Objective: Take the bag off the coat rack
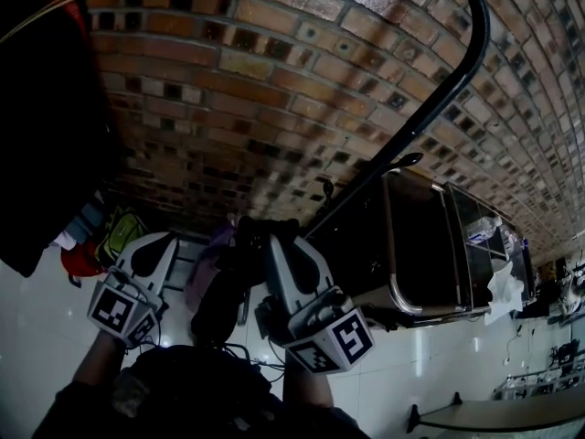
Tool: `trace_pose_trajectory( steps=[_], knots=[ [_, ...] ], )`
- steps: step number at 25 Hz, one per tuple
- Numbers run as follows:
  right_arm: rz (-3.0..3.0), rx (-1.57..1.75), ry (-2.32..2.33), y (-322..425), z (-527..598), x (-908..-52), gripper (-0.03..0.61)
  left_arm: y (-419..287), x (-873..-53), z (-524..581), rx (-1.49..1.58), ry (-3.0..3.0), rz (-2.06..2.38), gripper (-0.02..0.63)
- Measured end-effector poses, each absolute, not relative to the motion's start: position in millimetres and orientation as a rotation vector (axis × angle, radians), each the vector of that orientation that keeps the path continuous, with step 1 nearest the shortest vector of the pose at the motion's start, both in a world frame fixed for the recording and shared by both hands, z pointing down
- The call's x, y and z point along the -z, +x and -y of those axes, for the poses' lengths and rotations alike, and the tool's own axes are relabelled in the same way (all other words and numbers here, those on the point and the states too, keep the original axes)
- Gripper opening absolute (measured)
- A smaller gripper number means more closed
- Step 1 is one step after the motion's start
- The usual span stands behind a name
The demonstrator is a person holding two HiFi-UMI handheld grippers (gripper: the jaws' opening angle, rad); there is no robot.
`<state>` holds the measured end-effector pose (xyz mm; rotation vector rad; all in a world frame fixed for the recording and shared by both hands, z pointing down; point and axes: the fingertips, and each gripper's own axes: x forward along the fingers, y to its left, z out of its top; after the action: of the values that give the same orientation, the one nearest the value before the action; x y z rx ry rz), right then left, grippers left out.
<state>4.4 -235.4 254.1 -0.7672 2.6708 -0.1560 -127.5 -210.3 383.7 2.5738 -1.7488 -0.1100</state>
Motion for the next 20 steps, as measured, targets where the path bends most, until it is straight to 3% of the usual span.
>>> trace_pose_trajectory(
  steps=[20],
  knots=[
    [-2.553,0.186,-1.019,4.7,40.4,-256.7,0.054,-185.6,-385.1,19.2,0.068,2.597,1.642,0.031]
  ],
)
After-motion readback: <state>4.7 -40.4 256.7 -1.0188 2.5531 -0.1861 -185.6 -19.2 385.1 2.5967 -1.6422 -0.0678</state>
